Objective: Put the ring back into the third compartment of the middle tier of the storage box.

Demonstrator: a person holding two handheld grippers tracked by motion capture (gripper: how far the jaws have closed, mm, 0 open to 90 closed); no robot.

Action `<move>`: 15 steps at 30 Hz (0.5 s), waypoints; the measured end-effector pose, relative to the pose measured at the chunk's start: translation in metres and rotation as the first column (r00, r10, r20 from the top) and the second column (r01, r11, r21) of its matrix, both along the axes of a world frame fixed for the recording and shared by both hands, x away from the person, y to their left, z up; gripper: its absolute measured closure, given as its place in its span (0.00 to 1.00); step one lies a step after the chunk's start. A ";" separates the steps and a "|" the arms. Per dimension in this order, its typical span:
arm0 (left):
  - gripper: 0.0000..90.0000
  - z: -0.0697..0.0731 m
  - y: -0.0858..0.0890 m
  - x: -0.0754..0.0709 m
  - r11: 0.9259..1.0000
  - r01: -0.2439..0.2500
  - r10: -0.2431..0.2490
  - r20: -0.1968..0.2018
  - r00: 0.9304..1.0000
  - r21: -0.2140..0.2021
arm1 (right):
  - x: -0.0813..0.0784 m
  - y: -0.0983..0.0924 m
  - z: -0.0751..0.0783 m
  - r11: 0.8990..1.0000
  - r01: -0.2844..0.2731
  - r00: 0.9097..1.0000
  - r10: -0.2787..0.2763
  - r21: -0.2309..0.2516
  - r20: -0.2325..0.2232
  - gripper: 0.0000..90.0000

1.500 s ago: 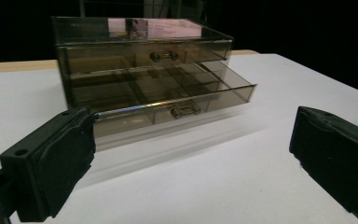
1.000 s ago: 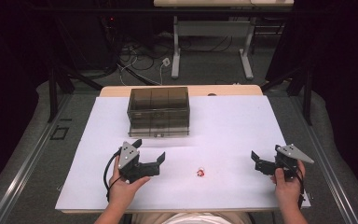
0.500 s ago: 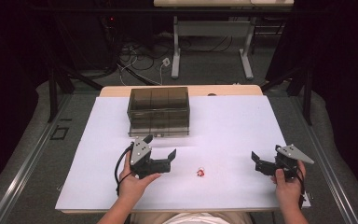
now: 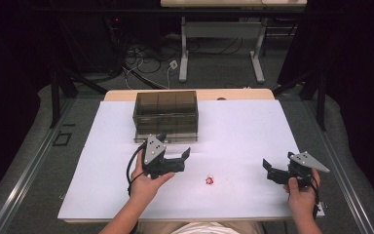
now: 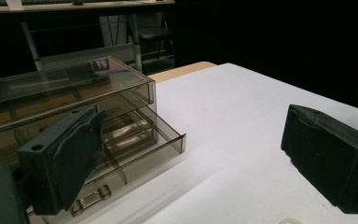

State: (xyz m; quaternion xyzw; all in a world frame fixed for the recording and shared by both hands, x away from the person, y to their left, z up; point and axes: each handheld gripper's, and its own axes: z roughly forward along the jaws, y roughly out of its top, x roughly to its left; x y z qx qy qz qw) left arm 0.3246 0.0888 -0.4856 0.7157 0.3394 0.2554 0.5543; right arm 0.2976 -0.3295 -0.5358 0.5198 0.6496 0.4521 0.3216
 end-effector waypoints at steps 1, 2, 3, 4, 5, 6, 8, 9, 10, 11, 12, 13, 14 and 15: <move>0.06 0.000 -0.002 0.001 1.000 0.000 0.000 -0.002 1.000 -0.002 | 0.000 0.000 0.000 1.000 -0.003 1.000 0.003 0.001 0.001 0.01; 0.06 0.000 -0.002 0.001 1.000 0.000 0.000 -0.002 1.000 -0.002 | 0.000 0.000 0.000 1.000 -0.003 1.000 0.003 0.001 0.001 0.01; 0.07 0.001 -0.004 0.002 1.000 0.004 -0.004 -0.008 1.000 -0.005 | 0.001 0.001 -0.001 1.000 -0.004 1.000 0.004 0.002 0.000 0.01; 0.07 0.001 -0.004 0.002 1.000 0.004 -0.004 -0.008 1.000 -0.005 | 0.001 0.001 -0.001 1.000 -0.001 1.000 0.001 0.001 -0.002 0.01; 0.08 0.002 -0.007 0.002 1.000 0.010 -0.010 -0.010 1.000 -0.006 | 0.002 0.001 -0.001 1.000 -0.002 1.000 0.002 0.004 -0.001 0.01; 0.09 0.002 -0.007 0.002 1.000 0.010 -0.010 -0.010 1.000 -0.006 | 0.002 0.001 -0.001 1.000 -0.002 1.000 0.002 0.004 -0.001 0.01; 0.10 0.004 -0.010 0.003 1.000 0.014 -0.014 -0.010 1.000 -0.002 | 0.002 0.002 -0.001 1.000 -0.005 1.000 0.005 0.001 -0.006 0.01; 0.13 0.004 -0.011 0.003 1.000 0.014 -0.014 -0.009 1.000 -0.002 | 0.002 0.002 -0.001 1.000 -0.006 1.000 0.006 -0.002 -0.006 0.01; 0.13 0.005 -0.012 0.003 1.000 0.016 -0.016 -0.010 1.000 -0.001 | 0.002 0.003 -0.001 1.000 -0.010 1.000 0.010 -0.001 -0.004 0.01; 0.14 0.005 -0.013 0.004 1.000 0.018 -0.018 -0.017 1.000 -0.004 | 0.002 0.003 -0.001 1.000 -0.007 1.000 0.007 -0.005 -0.002 0.01; 0.15 0.005 -0.014 0.004 1.000 0.021 -0.021 -0.023 1.000 -0.004 | 0.002 0.004 -0.001 1.000 -0.008 1.000 0.008 -0.003 -0.003 0.01; 0.16 0.006 -0.018 0.005 1.000 0.027 -0.027 -0.028 0.999 -0.005 | 0.001 0.004 -0.001 1.000 -0.008 1.000 0.008 -0.004 -0.002 0.01; 0.16 0.006 -0.019 0.005 1.000 0.031 -0.031 -0.032 0.999 -0.001 | 0.001 0.004 -0.001 1.000 -0.006 1.000 0.006 -0.004 -0.005 0.01; 0.16 0.006 -0.019 0.005 1.000 0.031 -0.031 -0.032 0.999 -0.001 | 0.001 0.004 -0.001 1.000 -0.006 1.000 0.006 -0.004 -0.005 0.01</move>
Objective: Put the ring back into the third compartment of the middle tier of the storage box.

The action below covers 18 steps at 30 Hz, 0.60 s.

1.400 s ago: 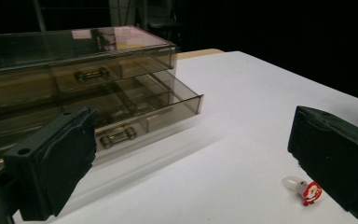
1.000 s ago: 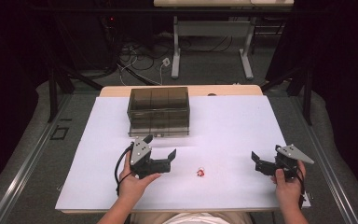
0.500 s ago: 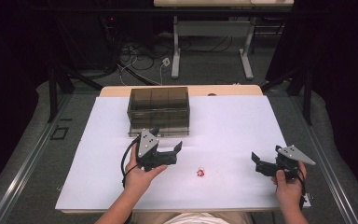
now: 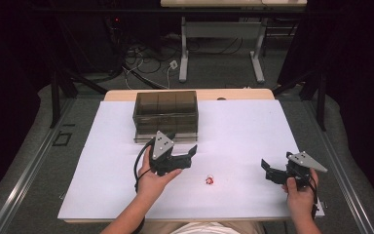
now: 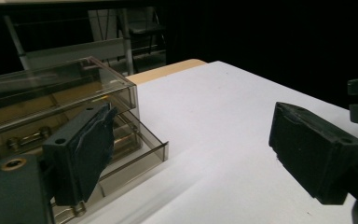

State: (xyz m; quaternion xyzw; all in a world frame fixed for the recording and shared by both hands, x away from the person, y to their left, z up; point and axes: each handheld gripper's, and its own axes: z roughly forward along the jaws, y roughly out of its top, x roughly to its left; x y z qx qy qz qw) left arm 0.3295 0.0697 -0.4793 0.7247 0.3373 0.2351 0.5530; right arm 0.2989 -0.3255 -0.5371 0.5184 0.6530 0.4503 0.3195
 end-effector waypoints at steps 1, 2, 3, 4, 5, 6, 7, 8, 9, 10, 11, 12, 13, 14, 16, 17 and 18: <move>0.16 0.000 -0.002 0.000 1.000 0.001 -0.001 0.000 1.000 0.002 | 0.001 0.000 -0.001 1.000 -0.001 1.000 0.001 0.009 0.011 0.01; 0.17 0.000 -0.003 0.001 1.000 0.005 -0.005 -0.002 1.000 0.009 | 0.001 0.000 -0.001 1.000 0.003 1.000 -0.003 0.004 0.017 0.01; 0.17 0.001 -0.005 0.001 1.000 0.004 -0.004 -0.005 1.000 0.015 | 0.001 0.000 -0.001 1.000 0.003 1.000 -0.003 0.000 -0.001 0.01; 0.17 0.001 -0.008 0.003 1.000 0.010 -0.010 -0.014 1.000 0.010 | 0.001 0.000 -0.002 1.000 0.002 1.000 -0.002 0.002 0.000 0.01; 0.18 0.002 -0.010 0.003 1.000 0.014 -0.014 -0.020 1.000 0.008 | 0.001 0.001 -0.002 1.000 0.002 1.000 -0.002 0.002 -0.003 0.01; 0.18 0.002 -0.010 0.003 1.000 0.014 -0.014 -0.020 1.000 0.008 | 0.001 0.001 -0.002 1.000 0.002 1.000 -0.002 0.002 -0.003 0.01; 0.18 0.002 -0.011 0.004 1.000 0.019 -0.019 -0.024 1.000 0.011 | 0.001 0.000 -0.002 1.000 0.001 1.000 -0.001 -0.006 -0.008 0.01; 0.18 0.003 -0.016 0.005 1.000 0.028 -0.027 -0.030 0.999 0.002 | 0.001 0.000 -0.002 1.000 0.002 1.000 -0.002 -0.006 -0.008 0.01; 0.18 0.003 -0.016 0.005 1.000 0.028 -0.027 -0.030 0.999 0.002 | 0.001 0.001 -0.002 1.000 0.004 1.000 -0.005 -0.009 -0.016 0.01; 0.18 0.003 -0.020 0.005 0.999 0.032 -0.031 -0.034 0.999 0.011 | 0.001 0.001 -0.002 1.000 0.004 1.000 -0.004 -0.009 -0.016 0.01; 0.18 0.003 -0.022 0.005 0.999 0.034 -0.033 -0.038 0.999 0.010 | 0.001 0.001 -0.002 1.000 0.003 1.000 -0.003 -0.010 -0.015 0.01; 0.18 0.003 -0.022 0.005 0.999 0.034 -0.033 -0.038 0.999 0.010 | 0.001 0.001 -0.002 1.000 0.003 1.000 -0.003 -0.010 -0.015 0.01; 0.18 0.003 -0.024 0.005 0.999 0.036 -0.036 -0.042 0.998 0.015 | 0.002 0.000 -0.002 1.000 -0.001 1.000 0.001 -0.005 -0.006 0.01; 0.18 0.002 -0.027 0.004 0.999 0.040 -0.039 -0.043 0.998 0.015 | 0.002 0.000 -0.002 1.000 -0.001 1.000 0.001 -0.005 -0.006 0.01; 0.18 0.001 -0.032 0.003 0.999 0.046 -0.046 -0.041 0.998 0.018 | 0.002 0.000 -0.002 1.000 -0.001 1.000 0.001 -0.008 -0.005 0.01; 0.18 0.000 -0.036 0.001 0.998 0.055 -0.055 -0.039 0.998 0.020 | 0.002 0.001 -0.002 1.000 0.001 1.000 -0.001 -0.010 -0.014 0.01; 0.18 0.000 -0.036 0.001 0.998 0.055 -0.055 -0.039 0.998 0.020 | 0.002 0.001 -0.002 1.000 0.001 1.000 -0.001 -0.010 -0.014 0.01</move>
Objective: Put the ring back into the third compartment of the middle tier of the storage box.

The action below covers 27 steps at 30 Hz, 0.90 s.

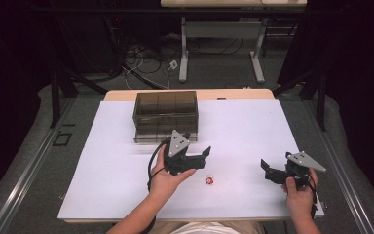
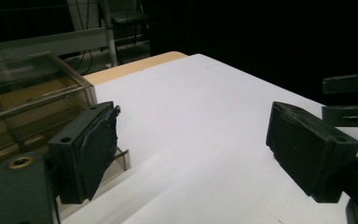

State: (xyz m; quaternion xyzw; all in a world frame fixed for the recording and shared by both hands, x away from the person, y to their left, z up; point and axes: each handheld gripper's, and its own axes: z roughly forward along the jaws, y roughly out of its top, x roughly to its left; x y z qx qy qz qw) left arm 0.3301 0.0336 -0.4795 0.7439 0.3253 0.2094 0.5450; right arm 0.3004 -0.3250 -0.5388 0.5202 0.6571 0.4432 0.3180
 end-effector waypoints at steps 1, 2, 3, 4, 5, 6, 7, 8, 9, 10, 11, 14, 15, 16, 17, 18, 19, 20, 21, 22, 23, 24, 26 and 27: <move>0.19 -0.001 -0.002 -0.001 1.000 0.004 -0.004 0.000 1.000 -0.001 | 0.000 0.000 0.000 1.000 -0.004 1.000 0.004 0.002 0.006 0.01; 0.19 -0.004 -0.005 -0.004 1.000 0.024 -0.024 -0.015 1.000 -0.006 | 0.000 0.000 0.000 1.000 -0.006 1.000 0.006 0.004 0.005 0.01; 0.19 -0.004 -0.005 -0.004 1.000 0.024 -0.024 -0.015 1.000 -0.006 | 0.000 0.000 0.000 1.000 -0.006 1.000 0.006 0.004 0.005 0.01; 0.20 -0.007 -0.008 -0.006 1.000 0.030 -0.030 -0.029 0.999 -0.006 | 0.000 0.001 0.000 1.000 -0.009 1.000 0.009 0.003 0.009 0.01; 0.20 -0.007 -0.008 -0.006 1.000 0.030 -0.030 -0.029 0.999 -0.006 | 0.000 0.001 0.000 1.000 -0.009 1.000 0.009 0.003 0.009 0.01; 0.21 -0.009 -0.010 -0.008 0.999 0.038 -0.038 -0.035 0.999 0.005 | 0.001 0.002 -0.001 1.000 -0.006 1.000 0.006 0.009 0.015 0.01; 0.22 -0.010 -0.011 -0.009 0.999 0.041 -0.040 -0.034 0.999 0.007 | 0.001 0.002 -0.001 1.000 -0.009 1.000 0.008 0.012 0.018 0.01; 0.22 -0.011 -0.011 -0.010 0.999 0.045 -0.045 -0.036 0.998 0.012 | 0.001 0.002 -0.001 1.000 -0.012 1.000 0.012 0.004 0.020 0.01; 0.22 -0.011 -0.011 -0.010 0.999 0.045 -0.045 -0.036 0.998 0.012 | 0.001 0.002 -0.001 1.000 -0.012 1.000 0.012 0.004 0.020 0.01; 0.22 -0.013 -0.012 -0.012 0.999 0.051 -0.051 -0.051 0.997 0.005 | 0.000 0.002 0.000 1.000 -0.018 1.000 0.018 -0.008 0.003 0.01; 0.23 -0.013 -0.012 -0.012 0.999 0.051 -0.051 -0.051 0.997 0.005 | 0.000 0.002 0.000 1.000 -0.021 1.000 0.021 -0.009 0.004 0.01; 0.24 -0.016 -0.011 -0.013 0.998 0.064 -0.065 -0.073 0.995 -0.004 | 0.001 0.003 -0.001 1.000 -0.023 1.000 0.023 0.003 0.007 0.01; 0.25 -0.016 -0.011 -0.014 0.998 0.069 -0.068 -0.077 0.995 0.002 | 0.002 0.003 -0.001 1.000 -0.023 1.000 0.023 0.007 0.014 0.01; 0.25 -0.017 -0.011 -0.014 0.997 0.072 -0.072 -0.079 0.994 0.003 | 0.002 0.003 -0.001 1.000 -0.023 1.000 0.023 0.007 0.014 0.01; 0.26 -0.020 -0.011 -0.015 0.997 0.071 -0.070 -0.085 0.994 0.007 | 0.002 0.003 -0.001 1.000 -0.023 1.000 0.023 0.007 0.013 0.01; 0.26 -0.020 -0.011 -0.015 0.997 0.071 -0.070 -0.085 0.994 0.007 | 0.002 0.003 -0.001 1.000 -0.023 1.000 0.023 0.007 0.013 0.01; 0.26 -0.022 -0.010 -0.016 0.998 0.066 -0.064 -0.100 0.993 0.016 | 0.002 0.003 -0.001 1.000 -0.024 1.000 0.024 0.009 0.013 0.02; 0.27 -0.022 -0.010 -0.016 0.998 0.066 -0.064 -0.100 0.993 0.016 | 0.002 0.003 -0.001 1.000 -0.024 1.000 0.024 0.009 0.013 0.02; 0.27 -0.023 -0.010 -0.016 0.998 0.065 -0.062 -0.106 0.992 0.017 | 0.002 0.003 -0.002 1.000 -0.020 1.000 0.020 0.012 0.016 0.02; 0.27 -0.024 -0.009 -0.016 0.998 0.066 -0.064 -0.113 0.992 0.016 | 0.002 0.003 -0.002 1.000 -0.023 1.000 0.023 0.010 0.016 0.02; 0.27 -0.026 -0.008 -0.016 0.998 0.067 -0.064 -0.119 0.991 0.017 | 0.002 0.003 -0.002 1.000 -0.025 1.000 0.025 0.009 0.017 0.02; 0.28 -0.027 -0.008 -0.016 0.998 0.065 -0.062 -0.127 0.990 0.016 | 0.002 0.003 -0.002 1.000 -0.026 1.000 0.025 0.008 0.015 0.02; 0.29 -0.029 -0.008 -0.016 0.997 0.070 -0.068 -0.138 0.988 0.015 | 0.002 0.004 -0.002 1.000 -0.021 1.000 0.021 0.017 0.008 0.02; 0.29 -0.031 -0.008 -0.016 0.997 0.071 -0.069 -0.146 0.987 0.011 | 0.002 0.004 -0.002 0.999 -0.028 1.000 0.028 0.017 0.002 0.02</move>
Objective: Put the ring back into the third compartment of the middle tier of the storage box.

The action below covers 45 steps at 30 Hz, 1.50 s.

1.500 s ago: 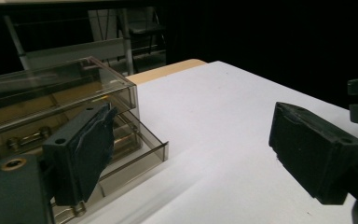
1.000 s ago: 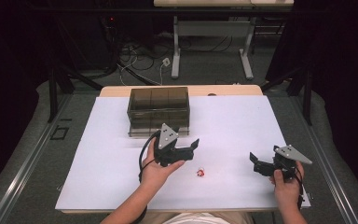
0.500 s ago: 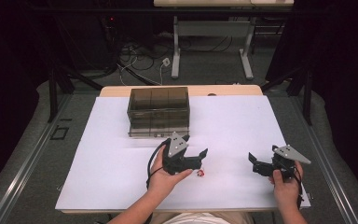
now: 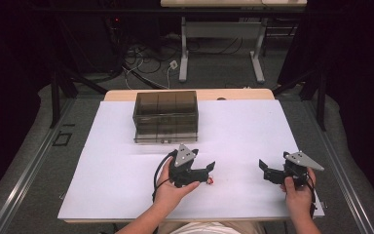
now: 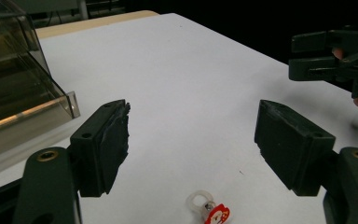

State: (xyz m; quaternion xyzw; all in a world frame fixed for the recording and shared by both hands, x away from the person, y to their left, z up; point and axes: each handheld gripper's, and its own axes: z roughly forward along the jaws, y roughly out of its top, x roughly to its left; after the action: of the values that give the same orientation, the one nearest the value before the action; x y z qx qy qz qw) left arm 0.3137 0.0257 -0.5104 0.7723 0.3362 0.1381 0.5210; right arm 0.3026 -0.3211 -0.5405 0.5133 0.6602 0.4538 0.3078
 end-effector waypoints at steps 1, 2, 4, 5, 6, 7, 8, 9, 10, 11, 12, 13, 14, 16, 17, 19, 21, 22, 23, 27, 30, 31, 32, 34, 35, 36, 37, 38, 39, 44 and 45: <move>0.31 -0.001 0.000 0.000 1.000 0.005 -0.005 0.001 1.000 0.012 | 0.000 0.000 0.000 1.000 -0.003 1.000 0.003 -0.004 0.002 0.02; 0.31 -0.003 0.000 0.000 1.000 0.003 -0.003 -0.009 1.000 0.008 | 0.000 0.000 0.000 1.000 -0.003 1.000 0.003 -0.004 0.002 0.02; 0.33 -0.005 0.000 0.001 1.000 0.012 -0.011 -0.019 1.000 0.017 | 0.001 0.000 0.000 1.000 0.001 1.000 -0.001 -0.003 0.007 0.02; 0.33 -0.007 -0.001 0.000 1.000 0.011 -0.011 -0.035 0.999 0.008 | 0.001 0.000 -0.001 1.000 0.003 1.000 -0.003 -0.004 0.009 0.02; 0.34 -0.009 -0.001 0.001 1.000 0.015 -0.015 -0.039 0.999 0.017 | 0.001 0.000 -0.001 1.000 -0.001 1.000 0.001 -0.009 0.011 0.02; 0.34 -0.010 -0.002 0.001 1.000 0.015 -0.014 -0.050 0.999 0.018 | 0.001 0.000 0.000 1.000 -0.004 1.000 0.004 -0.009 0.006 0.02; 0.34 -0.012 -0.002 0.001 1.000 0.018 -0.016 -0.057 0.998 0.025 | 0.001 0.000 0.000 1.000 -0.005 1.000 0.005 -0.007 0.004 0.02; 0.36 -0.014 -0.003 0.001 1.000 0.019 -0.018 -0.071 0.997 0.022 | 0.001 -0.001 -0.001 1.000 -0.004 1.000 0.004 -0.009 0.004 0.03; 0.36 -0.015 -0.003 0.001 0.999 0.022 -0.019 -0.079 0.997 0.030 | 0.001 -0.001 0.000 1.000 -0.005 1.000 0.005 -0.011 -0.004 0.03; 0.36 -0.017 -0.005 0.001 1.000 0.021 -0.019 -0.088 0.996 0.023 | 0.001 -0.001 0.000 1.000 -0.005 1.000 0.005 -0.011 -0.004 0.03; 0.36 -0.018 -0.005 0.002 0.999 0.024 -0.022 -0.088 0.996 0.031 | 0.002 -0.001 0.000 1.000 -0.005 1.000 0.005 -0.010 -0.003 0.03; 0.36 -0.019 -0.006 0.002 0.999 0.027 -0.024 -0.094 0.995 0.029 | 0.001 -0.001 0.000 1.000 -0.005 1.000 0.005 -0.011 -0.005 0.03; 0.36 -0.020 -0.007 0.002 0.999 0.031 -0.028 -0.101 0.994 0.034 | 0.001 0.000 0.000 1.000 -0.005 1.000 0.004 -0.011 -0.014 0.03; 0.37 -0.023 -0.009 0.002 0.998 0.040 -0.036 -0.116 0.993 0.038 | 0.001 -0.001 0.000 1.000 -0.007 1.000 0.006 -0.013 -0.013 0.03; 0.37 -0.025 -0.009 0.001 0.998 0.044 -0.038 -0.123 0.992 0.043 | 0.001 -0.001 0.000 1.000 -0.007 1.000 0.006 -0.013 -0.013 0.03; 0.38 -0.027 -0.011 0.001 0.997 0.051 -0.044 -0.133 0.990 0.052 | 0.001 -0.001 0.000 1.000 -0.008 1.000 0.008 -0.013 -0.010 0.03; 0.38 -0.029 -0.012 0.001 0.997 0.055 -0.047 -0.143 0.989 0.056 | 0.001 -0.001 0.000 1.000 -0.006 1.000 0.006 -0.007 -0.005 0.03; 0.38 -0.030 -0.013 0.001 0.997 0.059 -0.050 -0.145 0.988 0.059 | 0.001 -0.001 0.000 1.000 -0.006 1.000 0.006 -0.004 -0.006 0.03; 0.38 -0.030 -0.013 0.001 0.997 0.055 -0.046 -0.144 0.989 0.060 | 0.001 -0.001 0.000 1.000 -0.006 1.000 0.006 -0.004 -0.006 0.03; 0.40 -0.032 -0.014 0.001 0.996 0.063 -0.051 -0.167 0.985 0.062 | 0.002 -0.001 -0.001 1.000 -0.007 1.000 0.007 -0.009 -0.006 0.03; 0.42 -0.034 -0.014 0.001 0.995 0.064 -0.051 -0.171 0.984 0.071 | 0.002 -0.001 0.000 1.000 -0.008 1.000 0.008 -0.012 -0.012 0.03; 0.42 -0.034 -0.015 0.001 0.996 0.064 -0.051 -0.179 0.983 0.067 | 0.003 -0.001 -0.001 1.000 -0.009 1.000 0.009 -0.009 -0.004 0.03; 0.42 -0.035 -0.015 0.002 0.995 0.065 -0.050 -0.175 0.983 0.079 | 0.003 -0.001 -0.001 1.000 -0.009 1.000 0.009 -0.009 -0.004 0.03; 0.43 -0.037 -0.015 0.002 0.995 0.057 -0.041 -0.180 0.983 0.086 | 0.002 0.000 -0.001 1.000 -0.002 1.000 0.002 -0.008 -0.006 0.04; 0.43 -0.038 -0.016 0.002 0.995 0.057 -0.042 -0.185 0.982 0.078 | 0.002 0.000 -0.001 1.000 -0.002 1.000 0.002 -0.008 -0.006 0.04; 0.44 -0.039 -0.016 0.003 0.994 0.058 -0.040 -0.184 0.982 0.089 | 0.003 0.000 -0.001 1.000 -0.003 1.000 0.003 -0.010 -0.005 0.04; 0.44 -0.039 -0.016 0.003 0.994 0.060 -0.042 -0.189 0.981 0.086 | 0.003 0.000 -0.001 1.000 -0.003 1.000 0.003 -0.010 -0.006 0.04; 0.44 -0.040 -0.016 0.003 0.994 0.060 -0.042 -0.194 0.980 0.088 | 0.003 0.000 -0.001 1.000 -0.004 1.000 0.004 -0.010 -0.006 0.04; 0.44 -0.040 -0.017 0.003 0.994 0.060 -0.041 -0.194 0.980 0.090 | 0.003 -0.001 -0.001 1.000 -0.005 1.000 0.005 -0.009 -0.009 0.04; 0.44 -0.042 -0.018 0.001 0.993 0.061 -0.040 -0.204 0.978 0.097 | 0.003 -0.001 -0.001 1.000 -0.003 1.000 0.003 -0.009 -0.010 0.04; 0.44 -0.042 -0.019 0.001 0.993 0.061 -0.040 -0.208 0.977 0.097 | 0.003 -0.001 -0.001 1.000 -0.003 1.000 0.003 -0.008 -0.012 0.04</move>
State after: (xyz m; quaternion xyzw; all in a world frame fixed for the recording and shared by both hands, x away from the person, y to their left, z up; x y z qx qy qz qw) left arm 0.3148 0.0069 -0.5526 0.8165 0.3608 0.0613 0.4465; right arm 0.3058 -0.3217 -0.5417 0.5137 0.6646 0.4486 0.3052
